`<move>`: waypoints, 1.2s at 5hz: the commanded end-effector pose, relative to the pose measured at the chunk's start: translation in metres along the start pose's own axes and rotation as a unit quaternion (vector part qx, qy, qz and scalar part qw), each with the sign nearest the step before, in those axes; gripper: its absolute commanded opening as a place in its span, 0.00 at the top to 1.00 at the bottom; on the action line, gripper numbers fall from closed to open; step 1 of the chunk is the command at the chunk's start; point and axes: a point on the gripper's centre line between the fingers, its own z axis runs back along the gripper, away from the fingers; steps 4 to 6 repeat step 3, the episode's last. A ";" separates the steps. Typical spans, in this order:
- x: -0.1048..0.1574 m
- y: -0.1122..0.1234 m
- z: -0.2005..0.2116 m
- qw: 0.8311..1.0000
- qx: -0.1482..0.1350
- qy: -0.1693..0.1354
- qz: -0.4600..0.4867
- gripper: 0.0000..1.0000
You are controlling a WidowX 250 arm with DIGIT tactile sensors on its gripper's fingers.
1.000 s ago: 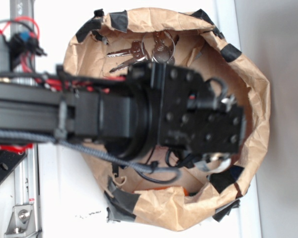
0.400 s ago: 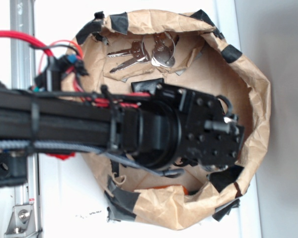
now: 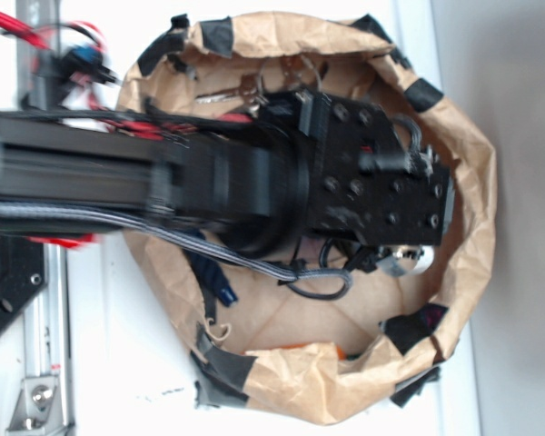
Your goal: Grab the blue block.
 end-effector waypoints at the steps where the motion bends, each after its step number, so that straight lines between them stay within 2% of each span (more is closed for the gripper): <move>1: 0.011 0.001 0.091 0.968 -0.023 -0.029 0.248 1.00; 2: 0.022 -0.013 0.090 0.938 -0.034 -0.050 0.343 1.00; 3: 0.026 -0.027 0.087 0.938 -0.016 -0.081 0.338 1.00; 6: 0.026 -0.027 0.087 0.938 -0.016 -0.081 0.338 1.00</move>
